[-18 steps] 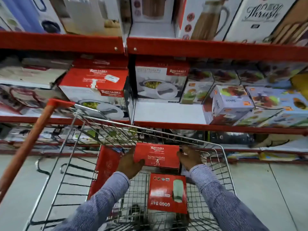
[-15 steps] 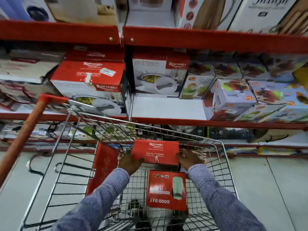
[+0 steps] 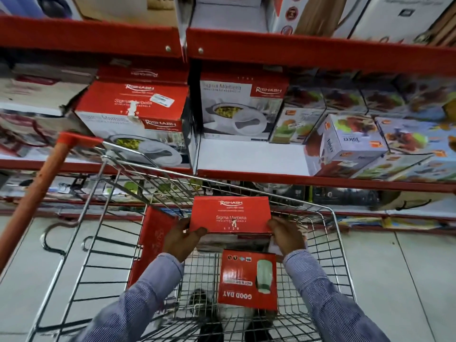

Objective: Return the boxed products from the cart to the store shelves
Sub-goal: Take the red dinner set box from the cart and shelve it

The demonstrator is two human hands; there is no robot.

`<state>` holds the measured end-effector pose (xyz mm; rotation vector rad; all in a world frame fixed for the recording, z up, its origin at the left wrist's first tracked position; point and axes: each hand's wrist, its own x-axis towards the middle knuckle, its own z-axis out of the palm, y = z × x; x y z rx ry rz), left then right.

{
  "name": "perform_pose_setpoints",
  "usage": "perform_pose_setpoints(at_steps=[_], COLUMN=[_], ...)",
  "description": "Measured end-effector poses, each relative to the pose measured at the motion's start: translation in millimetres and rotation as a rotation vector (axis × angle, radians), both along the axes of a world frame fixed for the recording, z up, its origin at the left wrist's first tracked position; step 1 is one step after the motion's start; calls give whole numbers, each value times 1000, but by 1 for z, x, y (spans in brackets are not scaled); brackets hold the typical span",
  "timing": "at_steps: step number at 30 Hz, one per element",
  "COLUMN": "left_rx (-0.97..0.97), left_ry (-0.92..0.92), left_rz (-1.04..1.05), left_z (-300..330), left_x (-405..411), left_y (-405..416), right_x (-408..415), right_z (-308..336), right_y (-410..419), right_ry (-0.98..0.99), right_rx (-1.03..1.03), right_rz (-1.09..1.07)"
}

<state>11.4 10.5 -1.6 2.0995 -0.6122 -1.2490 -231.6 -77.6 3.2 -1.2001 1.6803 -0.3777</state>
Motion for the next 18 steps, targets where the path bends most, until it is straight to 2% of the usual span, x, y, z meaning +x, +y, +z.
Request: perform_pose_setpoints(at_steps=[4, 7, 9, 13, 18], left_rx=[-142, -255, -340, -468, -597], left_ry=[-137, -352, -411, -444, -397], left_rz=[31, 60, 89, 129, 91], left_z=[55, 100, 127, 180, 218], left_x=[6, 7, 8, 11, 13], left_y=[5, 5, 2, -5, -23], right_x=[4, 9, 10, 10, 3], right_z=[53, 88, 110, 157, 200], right_y=[-4, -8, -13, -27, -44], right_ry=[-50, -134, -198, -313, -356], right_rx=[-215, -297, -348, -422, -526], right_rz=[-24, -57, -86, -124, -89])
